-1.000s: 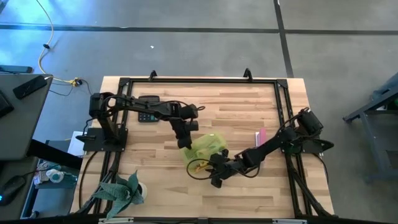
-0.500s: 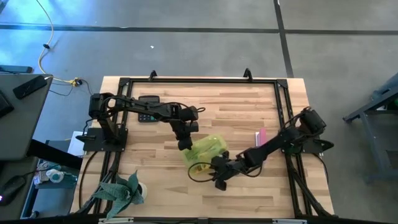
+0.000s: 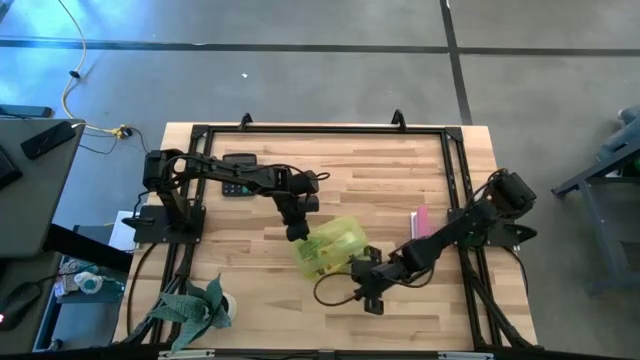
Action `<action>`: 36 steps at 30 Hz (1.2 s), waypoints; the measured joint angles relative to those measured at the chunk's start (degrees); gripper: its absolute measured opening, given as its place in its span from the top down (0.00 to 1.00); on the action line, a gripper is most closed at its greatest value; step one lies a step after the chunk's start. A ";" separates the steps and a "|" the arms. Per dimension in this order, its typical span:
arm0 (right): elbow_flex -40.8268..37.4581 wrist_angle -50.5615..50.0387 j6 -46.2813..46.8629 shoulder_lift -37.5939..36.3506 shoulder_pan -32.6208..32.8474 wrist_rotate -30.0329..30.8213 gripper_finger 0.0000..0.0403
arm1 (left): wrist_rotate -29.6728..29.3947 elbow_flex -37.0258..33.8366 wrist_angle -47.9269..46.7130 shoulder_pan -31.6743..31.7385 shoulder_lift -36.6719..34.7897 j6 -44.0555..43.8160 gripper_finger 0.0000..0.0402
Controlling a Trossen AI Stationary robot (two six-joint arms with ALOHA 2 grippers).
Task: Pack school essentials
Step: Close the yellow supply box
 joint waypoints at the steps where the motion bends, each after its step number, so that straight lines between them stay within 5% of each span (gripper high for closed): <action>1: 0.00 -0.07 -0.05 -0.83 0.47 0.04 0.68 | -0.16 -0.01 -0.02 0.00 0.00 0.00 1.00; 6: 0.00 -1.19 -2.14 -5.67 2.27 5.68 0.68 | -2.58 -0.07 -0.37 0.00 0.09 0.00 1.00; 15: 0.04 -0.03 -13.90 -10.50 -1.19 29.97 0.68 | -3.77 -0.06 -0.42 0.09 0.09 0.26 1.00; 25: 0.07 -2.08 -14.25 -3.75 -11.03 21.14 0.68 | -8.15 0.03 -0.37 1.68 0.00 3.85 1.00; 36: 0.04 -2.44 -11.07 -0.60 -12.77 17.64 0.68 | -12.45 0.11 -0.42 2.73 -0.24 4.16 1.00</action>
